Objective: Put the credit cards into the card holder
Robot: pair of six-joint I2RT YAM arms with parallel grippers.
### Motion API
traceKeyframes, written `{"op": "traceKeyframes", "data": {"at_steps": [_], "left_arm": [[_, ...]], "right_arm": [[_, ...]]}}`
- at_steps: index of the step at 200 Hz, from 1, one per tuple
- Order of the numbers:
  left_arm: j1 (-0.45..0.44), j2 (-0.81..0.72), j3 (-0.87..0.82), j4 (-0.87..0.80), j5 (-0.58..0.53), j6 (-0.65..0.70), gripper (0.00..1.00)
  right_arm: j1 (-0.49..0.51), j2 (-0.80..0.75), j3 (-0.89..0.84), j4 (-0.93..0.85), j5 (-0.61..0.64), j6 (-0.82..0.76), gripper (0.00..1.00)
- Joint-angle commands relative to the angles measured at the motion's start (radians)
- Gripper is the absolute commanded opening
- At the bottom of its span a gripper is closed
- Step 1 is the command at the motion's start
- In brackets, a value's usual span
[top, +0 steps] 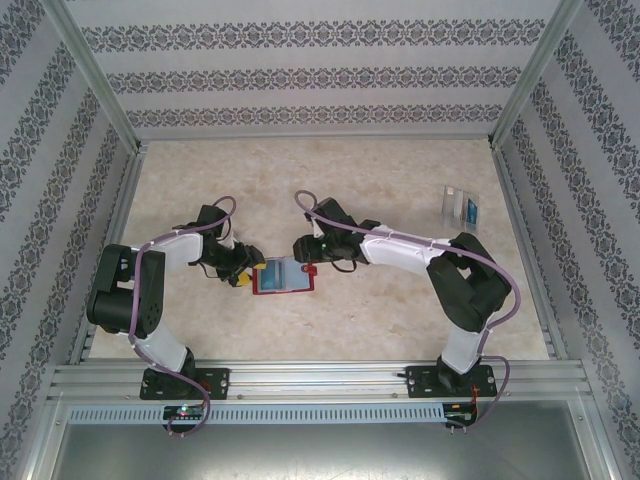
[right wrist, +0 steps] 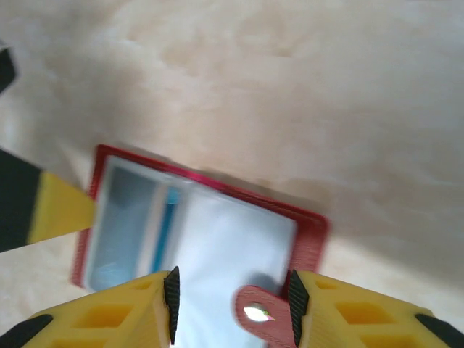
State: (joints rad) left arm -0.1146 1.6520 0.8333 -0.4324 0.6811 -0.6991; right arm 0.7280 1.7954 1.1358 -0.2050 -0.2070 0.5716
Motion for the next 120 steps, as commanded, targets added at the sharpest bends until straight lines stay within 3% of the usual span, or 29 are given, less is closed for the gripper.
{"op": "traceKeyframes", "data": {"at_steps": [1,59,120], "left_arm": [[0.012,-0.012,-0.011,0.002,0.008,0.04,0.53],[0.011,-0.012,-0.016,-0.007,-0.028,0.042,0.52],[0.01,-0.01,-0.02,0.002,-0.037,0.041,0.52]], "right_arm": [[0.021,-0.019,-0.012,-0.094,0.054,-0.03,0.5],[0.168,0.09,0.106,-0.248,0.352,0.101,0.64],[0.185,0.145,0.144,-0.297,0.455,0.122,0.56]]}}
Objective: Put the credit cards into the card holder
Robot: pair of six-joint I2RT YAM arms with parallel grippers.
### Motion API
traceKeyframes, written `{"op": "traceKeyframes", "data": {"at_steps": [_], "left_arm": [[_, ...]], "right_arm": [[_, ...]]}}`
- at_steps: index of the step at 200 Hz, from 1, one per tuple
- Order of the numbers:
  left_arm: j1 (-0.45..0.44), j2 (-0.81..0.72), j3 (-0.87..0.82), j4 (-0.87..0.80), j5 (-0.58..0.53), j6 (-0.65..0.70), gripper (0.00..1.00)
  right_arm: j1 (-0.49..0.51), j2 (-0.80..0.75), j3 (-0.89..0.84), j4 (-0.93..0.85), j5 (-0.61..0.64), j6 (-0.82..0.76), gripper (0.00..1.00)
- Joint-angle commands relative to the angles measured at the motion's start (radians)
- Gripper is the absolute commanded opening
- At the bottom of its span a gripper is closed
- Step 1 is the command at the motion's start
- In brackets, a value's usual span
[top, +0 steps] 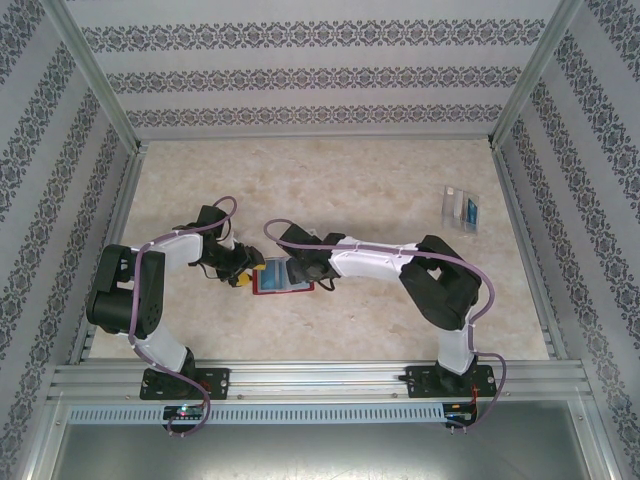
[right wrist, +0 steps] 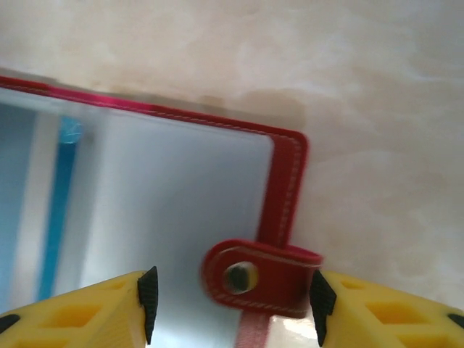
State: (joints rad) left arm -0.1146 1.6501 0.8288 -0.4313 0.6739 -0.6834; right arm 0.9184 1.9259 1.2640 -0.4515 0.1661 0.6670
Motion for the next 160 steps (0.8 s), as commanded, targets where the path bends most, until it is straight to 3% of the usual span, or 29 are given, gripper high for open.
{"op": "traceKeyframes", "data": {"at_steps": [1,48,78,113,160], "left_arm": [[0.01,-0.007,-0.016,0.001,-0.031,0.026,0.52],[0.01,-0.011,-0.021,0.006,-0.038,0.023,0.52],[0.01,-0.006,-0.01,-0.006,-0.041,0.028,0.51],[-0.003,-0.008,-0.011,0.003,-0.045,0.029,0.5],[-0.015,0.0,-0.009,0.049,0.002,0.019,0.49]], "right_arm": [[-0.006,0.015,0.016,-0.05,0.082,0.026,0.56],[-0.028,-0.014,-0.016,-0.031,0.065,0.033,0.35],[-0.036,-0.043,-0.055,0.021,0.035,0.019,0.33],[-0.049,-0.071,-0.113,0.116,-0.031,0.02,0.21],[-0.066,-0.09,-0.173,0.255,-0.158,0.019,0.14]]}}
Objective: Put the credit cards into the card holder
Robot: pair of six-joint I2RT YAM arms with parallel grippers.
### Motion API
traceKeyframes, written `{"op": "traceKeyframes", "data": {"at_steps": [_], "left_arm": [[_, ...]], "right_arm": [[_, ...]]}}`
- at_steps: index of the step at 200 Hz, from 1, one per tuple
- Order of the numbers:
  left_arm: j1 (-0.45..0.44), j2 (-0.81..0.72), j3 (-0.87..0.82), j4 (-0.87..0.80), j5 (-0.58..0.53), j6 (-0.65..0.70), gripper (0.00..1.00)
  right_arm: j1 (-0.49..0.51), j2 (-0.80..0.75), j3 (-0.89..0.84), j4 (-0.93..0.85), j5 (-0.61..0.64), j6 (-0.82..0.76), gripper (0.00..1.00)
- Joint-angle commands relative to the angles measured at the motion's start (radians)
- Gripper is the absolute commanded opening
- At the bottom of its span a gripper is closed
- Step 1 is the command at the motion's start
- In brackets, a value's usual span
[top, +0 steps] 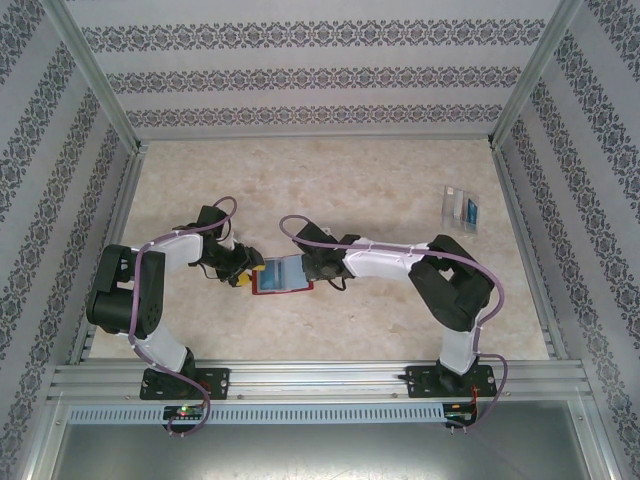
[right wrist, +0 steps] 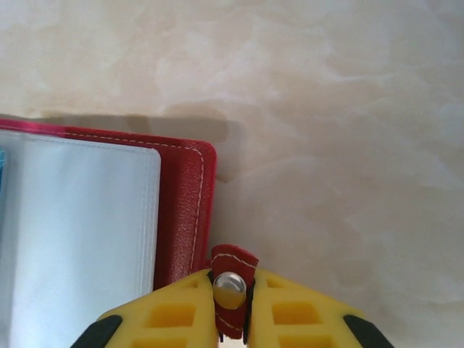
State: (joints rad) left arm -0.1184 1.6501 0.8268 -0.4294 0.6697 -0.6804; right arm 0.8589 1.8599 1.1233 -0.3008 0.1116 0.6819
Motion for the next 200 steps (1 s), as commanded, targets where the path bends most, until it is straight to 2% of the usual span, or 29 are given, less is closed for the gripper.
{"op": "traceKeyframes", "data": {"at_steps": [1,24,66,94,116,161,188,200], "left_arm": [[-0.012,0.0,-0.008,0.048,0.009,0.015,0.49],[-0.016,-0.026,-0.007,0.085,0.083,-0.024,0.48],[-0.033,-0.099,0.022,0.083,0.132,-0.059,0.47],[-0.067,-0.18,0.021,0.13,0.102,-0.101,0.46],[-0.102,-0.161,0.05,0.144,0.103,-0.105,0.47],[-0.161,-0.046,0.073,0.186,0.039,-0.111,0.45],[-0.177,0.011,0.076,0.205,0.03,-0.111,0.45],[-0.18,0.024,0.088,0.184,0.015,-0.102,0.45]], "right_arm": [[-0.007,-0.024,-0.033,0.106,-0.106,0.004,0.14],[-0.008,-0.015,-0.037,0.134,-0.145,0.02,0.13],[0.0,0.021,-0.035,0.207,-0.211,0.058,0.1],[0.008,0.048,-0.017,0.232,-0.224,0.075,0.09],[0.0,0.04,-0.037,0.268,-0.22,0.108,0.1],[-0.024,0.001,-0.114,0.357,-0.236,0.154,0.17],[-0.033,-0.033,-0.168,0.399,-0.236,0.172,0.3],[-0.038,-0.054,-0.192,0.413,-0.23,0.178,0.31]]}}
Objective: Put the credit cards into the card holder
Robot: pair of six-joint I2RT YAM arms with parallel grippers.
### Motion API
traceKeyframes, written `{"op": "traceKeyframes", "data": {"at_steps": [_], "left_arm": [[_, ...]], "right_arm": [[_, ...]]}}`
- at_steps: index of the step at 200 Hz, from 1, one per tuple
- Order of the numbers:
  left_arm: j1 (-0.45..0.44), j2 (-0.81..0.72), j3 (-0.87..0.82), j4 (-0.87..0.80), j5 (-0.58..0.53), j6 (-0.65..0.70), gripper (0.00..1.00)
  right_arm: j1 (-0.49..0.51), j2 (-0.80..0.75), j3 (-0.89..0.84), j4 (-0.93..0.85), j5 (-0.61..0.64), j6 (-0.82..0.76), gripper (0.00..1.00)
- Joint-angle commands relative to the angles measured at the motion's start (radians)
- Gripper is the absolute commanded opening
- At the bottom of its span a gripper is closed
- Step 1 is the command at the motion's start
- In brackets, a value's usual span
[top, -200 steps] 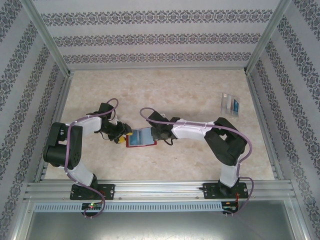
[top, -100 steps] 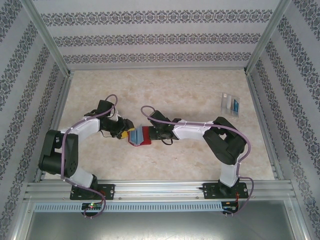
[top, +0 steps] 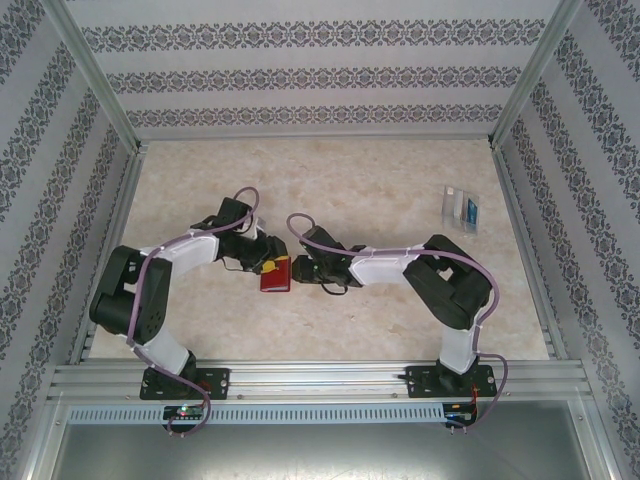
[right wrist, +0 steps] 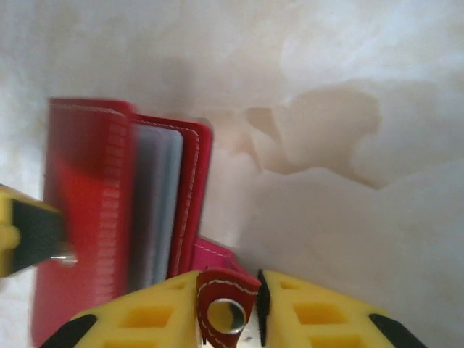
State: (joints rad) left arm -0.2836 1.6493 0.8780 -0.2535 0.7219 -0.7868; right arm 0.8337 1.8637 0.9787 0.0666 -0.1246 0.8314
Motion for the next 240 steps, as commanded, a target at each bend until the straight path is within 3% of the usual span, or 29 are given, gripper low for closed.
{"op": "traceKeyframes", "data": {"at_steps": [1,30,59,88,131,175,240], "left_arm": [[-0.016,0.026,0.037,0.007,-0.037,0.005,0.45],[-0.033,0.042,0.06,-0.052,-0.103,0.037,0.42],[-0.044,0.044,0.069,-0.073,-0.101,0.044,0.37],[-0.057,0.04,0.093,-0.112,-0.108,0.067,0.37],[-0.09,0.043,0.129,-0.165,-0.124,0.095,0.41],[-0.116,0.045,0.147,-0.213,-0.154,0.111,0.43],[-0.123,0.06,0.153,-0.228,-0.152,0.127,0.27]], "right_arm": [[-0.013,-0.059,-0.05,0.049,0.005,0.028,0.31],[-0.029,-0.097,-0.104,0.112,-0.006,0.037,0.34],[-0.049,-0.119,-0.122,0.136,-0.027,0.036,0.39],[-0.055,-0.146,-0.156,0.213,-0.057,0.015,0.47],[-0.086,-0.167,-0.213,0.349,-0.14,0.031,0.48],[-0.1,-0.222,-0.257,0.364,-0.117,0.016,0.49],[-0.11,-0.222,-0.276,0.388,-0.124,0.023,0.48]]}}
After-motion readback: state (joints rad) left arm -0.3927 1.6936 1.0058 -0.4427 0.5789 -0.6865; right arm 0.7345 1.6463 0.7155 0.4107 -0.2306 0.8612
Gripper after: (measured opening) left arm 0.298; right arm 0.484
